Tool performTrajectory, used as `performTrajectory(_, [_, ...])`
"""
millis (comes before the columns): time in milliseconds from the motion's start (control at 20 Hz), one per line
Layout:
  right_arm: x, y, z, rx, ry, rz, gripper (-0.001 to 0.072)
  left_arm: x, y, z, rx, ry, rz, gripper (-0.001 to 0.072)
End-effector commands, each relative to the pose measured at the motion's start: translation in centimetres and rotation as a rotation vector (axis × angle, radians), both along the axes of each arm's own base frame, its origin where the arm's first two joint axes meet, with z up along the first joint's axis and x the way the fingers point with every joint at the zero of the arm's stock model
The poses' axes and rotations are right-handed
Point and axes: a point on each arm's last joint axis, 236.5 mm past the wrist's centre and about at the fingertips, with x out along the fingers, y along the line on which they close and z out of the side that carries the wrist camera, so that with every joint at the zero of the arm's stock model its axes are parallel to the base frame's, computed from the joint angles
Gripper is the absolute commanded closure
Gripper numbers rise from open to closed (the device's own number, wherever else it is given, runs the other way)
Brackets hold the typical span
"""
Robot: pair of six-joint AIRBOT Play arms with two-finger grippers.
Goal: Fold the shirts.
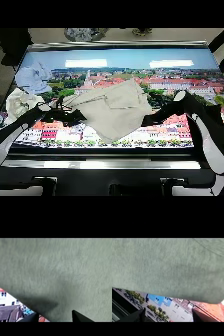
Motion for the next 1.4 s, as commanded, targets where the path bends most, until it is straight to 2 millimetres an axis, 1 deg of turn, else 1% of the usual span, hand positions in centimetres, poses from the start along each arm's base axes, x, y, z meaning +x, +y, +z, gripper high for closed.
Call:
performTrajectory(0, [1.2, 2.1, -0.8, 0.088, -0.018, -0.114, 0.0012, 2.0, 0.7, -0.3, 0.018, -0.03, 0.109, 0.0232])
performTrajectory(100, [2.0, 2.2, -1.2, 0.092, -0.029, -0.162, 0.0013, 2.2, 0.8, -0.3, 0.022, -0.038, 0.117, 0.0328])
performTrajectory(150, [2.2, 2.1, -1.6, 0.087, -0.016, -0.19, 0.0014, 2.3, 0.9, -0.4, 0.023, -0.039, 0.118, 0.0348])
performTrajectory(200, [2.3, 2.0, -2.0, 0.082, 0.0, -0.214, 0.0018, 2.3, 0.9, -0.4, 0.023, -0.038, 0.117, 0.0466])
performTrajectory(300, [2.4, 2.6, -2.9, 0.07, 0.012, -0.226, 0.0022, 2.2, 0.9, -0.5, 0.024, -0.035, 0.117, 0.0664])
performTrajectory(350, [2.8, 3.1, -3.2, 0.063, -0.007, -0.224, 0.008, 2.2, 0.9, -0.6, 0.024, -0.034, 0.116, 0.0669])
performTrajectory(400, [3.4, 3.7, -3.4, 0.053, -0.037, -0.223, 0.0231, 2.2, 0.9, -0.5, 0.024, -0.035, 0.111, 0.0669])
performTrajectory(450, [4.0, 4.4, -3.4, 0.05, -0.069, -0.225, 0.0538, 2.1, 0.7, -0.3, 0.028, -0.053, 0.075, 0.067])
performTrajectory(500, [4.8, 4.9, -3.0, 0.056, -0.108, -0.233, 0.0674, 2.0, 0.6, 0.4, 0.034, -0.09, 0.009, 0.0671])
performTrajectory(550, [5.5, 5.2, -1.7, 0.07, -0.161, -0.198, 0.0672, 2.2, 0.7, 1.6, 0.046, -0.131, -0.043, 0.0672])
performTrajectory(600, [6.4, 4.8, 0.1, 0.067, -0.238, -0.154, 0.0672, 2.8, 1.3, 3.4, 0.08, -0.184, -0.082, 0.0672])
performTrajectory(650, [7.6, 4.1, 3.1, 0.055, -0.343, -0.096, 0.0673, 3.6, 2.4, 5.9, 0.129, -0.251, -0.114, 0.0672])
performTrajectory(700, [9.1, 2.9, 6.8, 0.022, -0.467, -0.062, 0.0673, 4.6, 3.6, 9.5, 0.184, -0.34, -0.142, 0.0672])
performTrajectory(750, [10.7, 1.3, 11.5, -0.03, -0.613, -0.043, 0.0672, 5.5, 4.8, 14.2, 0.237, -0.438, -0.159, 0.0672])
performTrajectory(800, [12.2, -0.8, 17.9, -0.094, -0.793, -0.054, 0.0672, 5.9, 5.8, 19.3, 0.272, -0.535, -0.161, 0.0672])
performTrajectory(850, [12.7, -2.6, 25.4, -0.155, -0.986, -0.078, 0.0672, 5.7, 6.4, 25.0, 0.288, -0.639, -0.153, 0.0671])
performTrajectory(900, [11.9, -3.9, 32.5, -0.206, -1.165, -0.102, 0.0672, 4.9, 6.8, 31.4, 0.304, -0.76, -0.143, 0.0671])
performTrajectory(950, [10.0, -4.7, 39.5, -0.249, -1.337, -0.126, 0.0672, 3.2, 7.0, 37.9, 0.32, -0.885, -0.13, 0.0671])
performTrajectory(1000, [6.8, -5.3, 46.1, -0.282, -1.503, -0.155, 0.0672, 1.1, 7.0, 43.2, 0.331, -0.994, -0.111, 0.0671])
performTrajectory(1050, [3.2, -5.4, 51.0, -0.289, -1.627, -0.179, 0.0672, -1.3, 6.9, 47.9, 0.338, -1.099, -0.091, 0.0672])
performTrajectory(1100, [-0.1, -5.4, 54.0, -0.284, -1.707, -0.196, 0.0672, -3.4, 6.7, 50.9, 0.331, -1.162, -0.071, 0.0671])
performTrajectory(1150, [-3.0, -5.3, 55.6, -0.276, -1.749, -0.204, 0.0672, -5.3, 6.5, 52.6, 0.318, -1.187, -0.056, 0.0672])
performTrajectory(1200, [-4.9, -5.3, 55.9, -0.28, -1.75, -0.207, 0.0672, -6.7, 6.3, 52.9, 0.311, -1.177, -0.061, 0.0671])
performTrajectory(1250, [-6.4, -5.7, 55.4, -0.295, -1.718, -0.213, 0.0672, -8.0, 6.1, 52.4, 0.308, -1.145, -0.077, 0.0671])
performTrajectory(1300, [-7.5, -6.0, 54.5, -0.309, -1.672, -0.222, 0.0672, -9.1, 5.9, 51.5, 0.31, -1.104, -0.103, 0.0671])
performTrajectory(1350, [-8.1, -6.4, 53.6, -0.328, -1.629, -0.223, 0.0672, -9.9, 5.8, 50.6, 0.317, -1.068, -0.129, 0.0671])
